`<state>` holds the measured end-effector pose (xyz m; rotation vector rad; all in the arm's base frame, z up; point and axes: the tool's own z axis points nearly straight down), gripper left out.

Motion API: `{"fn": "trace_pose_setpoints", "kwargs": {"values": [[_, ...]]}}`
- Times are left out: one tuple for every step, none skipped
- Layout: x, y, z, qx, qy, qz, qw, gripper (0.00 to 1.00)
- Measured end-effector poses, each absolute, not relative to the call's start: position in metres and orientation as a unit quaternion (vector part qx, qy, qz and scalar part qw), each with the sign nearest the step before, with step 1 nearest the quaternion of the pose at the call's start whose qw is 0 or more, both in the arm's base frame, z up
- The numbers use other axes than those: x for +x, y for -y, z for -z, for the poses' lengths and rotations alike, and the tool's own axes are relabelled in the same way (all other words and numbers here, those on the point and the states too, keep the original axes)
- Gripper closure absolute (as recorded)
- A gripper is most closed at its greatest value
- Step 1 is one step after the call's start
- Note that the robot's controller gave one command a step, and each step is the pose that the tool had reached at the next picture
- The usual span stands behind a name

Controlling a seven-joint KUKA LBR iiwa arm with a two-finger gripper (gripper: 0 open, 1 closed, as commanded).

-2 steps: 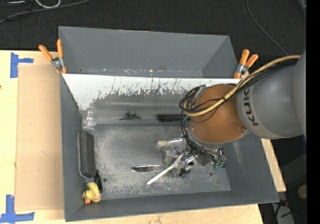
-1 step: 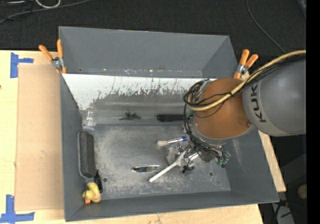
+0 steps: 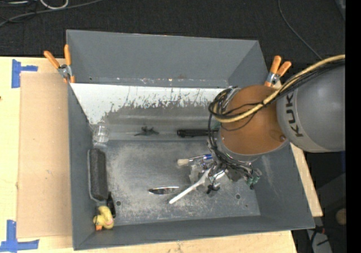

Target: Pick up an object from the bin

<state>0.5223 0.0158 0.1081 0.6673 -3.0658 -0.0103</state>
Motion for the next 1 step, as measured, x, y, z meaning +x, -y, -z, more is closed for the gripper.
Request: {"fn": "trace_pose_setpoints", "kwargs": {"values": [[0.5185, -0.0163, -0.1243, 0.212, 0.977, 0.005, 0.009, 1.00]]}}
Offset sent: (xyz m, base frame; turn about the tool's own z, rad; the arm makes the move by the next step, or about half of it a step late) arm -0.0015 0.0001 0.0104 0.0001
